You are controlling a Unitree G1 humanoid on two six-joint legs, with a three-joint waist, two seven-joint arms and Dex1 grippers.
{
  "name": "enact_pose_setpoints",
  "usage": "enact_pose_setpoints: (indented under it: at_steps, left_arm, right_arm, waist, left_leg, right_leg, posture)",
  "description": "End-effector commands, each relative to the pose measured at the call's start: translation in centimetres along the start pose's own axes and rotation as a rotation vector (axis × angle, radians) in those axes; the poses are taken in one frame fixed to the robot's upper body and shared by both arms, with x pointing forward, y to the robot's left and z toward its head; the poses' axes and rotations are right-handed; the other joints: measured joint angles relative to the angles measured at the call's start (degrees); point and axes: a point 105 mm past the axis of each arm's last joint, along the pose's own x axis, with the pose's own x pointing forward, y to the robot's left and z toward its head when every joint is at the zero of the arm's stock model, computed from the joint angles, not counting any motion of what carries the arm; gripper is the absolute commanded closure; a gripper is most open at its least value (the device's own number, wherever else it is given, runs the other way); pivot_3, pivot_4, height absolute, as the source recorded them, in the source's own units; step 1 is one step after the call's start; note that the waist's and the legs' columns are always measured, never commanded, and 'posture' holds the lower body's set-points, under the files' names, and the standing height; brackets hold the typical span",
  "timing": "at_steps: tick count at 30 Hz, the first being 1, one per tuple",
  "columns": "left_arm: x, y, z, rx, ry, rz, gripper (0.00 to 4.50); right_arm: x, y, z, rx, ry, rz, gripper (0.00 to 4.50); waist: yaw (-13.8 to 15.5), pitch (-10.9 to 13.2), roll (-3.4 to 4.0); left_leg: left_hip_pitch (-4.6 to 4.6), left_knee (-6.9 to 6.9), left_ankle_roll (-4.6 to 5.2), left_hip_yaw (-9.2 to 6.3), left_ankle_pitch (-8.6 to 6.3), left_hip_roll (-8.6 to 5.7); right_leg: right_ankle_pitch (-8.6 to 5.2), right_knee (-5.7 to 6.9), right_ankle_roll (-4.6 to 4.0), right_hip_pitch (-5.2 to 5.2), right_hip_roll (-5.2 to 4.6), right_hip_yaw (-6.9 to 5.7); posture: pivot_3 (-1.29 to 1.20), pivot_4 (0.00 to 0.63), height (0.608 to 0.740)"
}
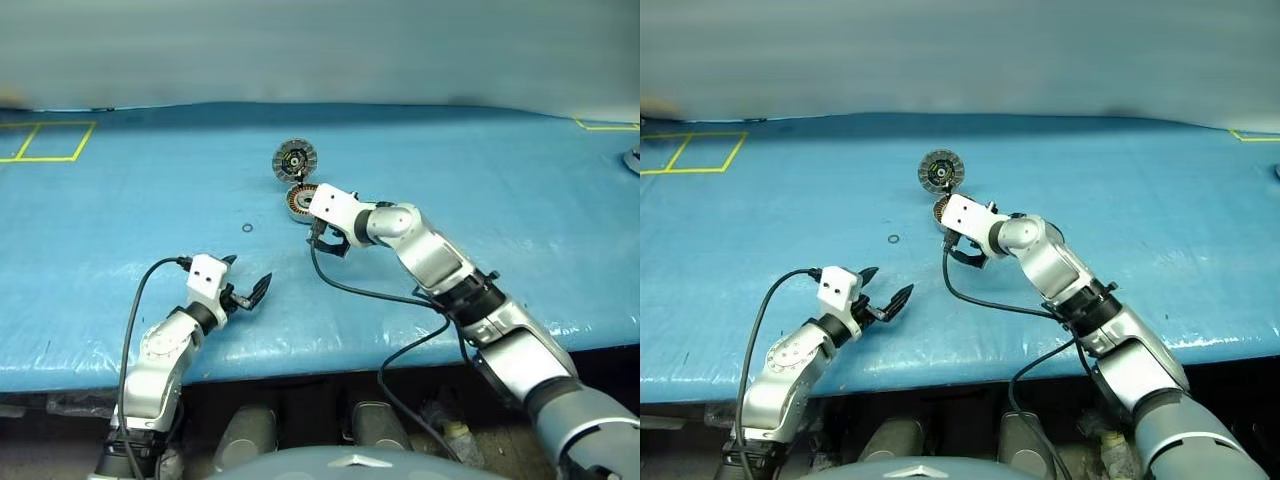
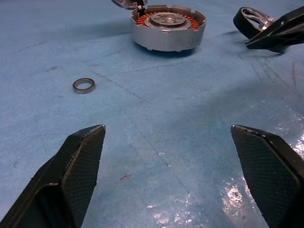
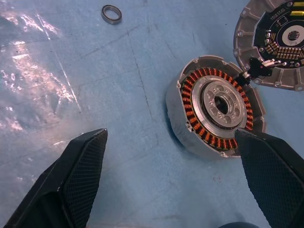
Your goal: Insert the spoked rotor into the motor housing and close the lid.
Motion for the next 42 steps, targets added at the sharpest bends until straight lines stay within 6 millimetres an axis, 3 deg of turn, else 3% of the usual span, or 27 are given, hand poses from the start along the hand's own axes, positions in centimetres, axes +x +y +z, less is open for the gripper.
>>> enact_pose_setpoints:
  at_steps: [1,19,35,38,41,42]
  left_arm:
    - [-0.1,-0.4,1.5,0.026,-0.058,0.001,0.0]
    - [-0.5,-0.8,0.9,0.013,-0.061,0.022,0.0]
    - [-0.9,-0.7,0.4,0.0,-0.062,0.065,0.0]
    - [-1.0,-0.7,0.4,0.001,-0.061,0.064,0.0]
    - [-0.9,-0.6,0.4,0.004,-0.062,0.062,0.0]
    - [-0.9,-0.6,0.4,0.005,-0.062,0.061,0.0]
  right_arm:
    - [1.0,-1.5,1.2,-0.06,-0.024,-0.022,0.03]
    - [4.2,-2.6,1.5,-0.032,-0.052,-0.023,0.03]
    - [5.3,-0.8,-0.3,0.025,0.012,0.079,0.03]
    - [5.4,-0.6,-0.6,0.033,0.018,0.089,0.61]
    - [5.4,-0.4,-0.8,0.046,0.024,0.095,1.53]
    - [5.3,-0.4,-0.9,0.049,0.025,0.096,1.53]
  waist:
    - [-0.05,0.01,0.01]
    - [-0.67,0.1,0.17]
    - [-1.05,0.12,0.23]
    - [-1.05,0.12,0.23]
    - [-1.03,0.11,0.24]
    - [-1.04,0.1,0.24]
  left_leg:
    - [0.0,0.0,0.0,0.01,-0.01,0.0]
    - [-0.03,-0.1,-0.08,0.02,-0.05,0.02]
    - [-0.02,-0.12,-0.1,0.02,-0.06,0.03]
    - [-0.02,-0.11,-0.1,0.02,-0.06,0.03]
    - [-0.02,-0.11,-0.1,0.01,-0.07,0.03]
    - [-0.02,-0.11,-0.1,0.01,-0.07,0.03]
  right_leg:
    - [0.0,0.0,0.0,-0.01,-0.01,0.03]
    - [0.01,0.07,-0.06,-0.14,-0.01,0.11]
    - [0.02,0.1,-0.08,-0.16,-0.02,0.13]
    - [0.03,0.1,-0.09,-0.16,-0.02,0.14]
    - [0.03,0.1,-0.09,-0.15,-0.02,0.14]
    - [0.03,0.1,-0.09,-0.15,-0.02,0.13]
  posture:
    - [0.0,0.15,0.74]
    - [0.0,0.15,0.74]
    - [0.0,0.15,0.74]
    - [0.0,0.15,0.74]
    - [0.0,0.15,0.74]
    - [0.0,0.15,0.74]
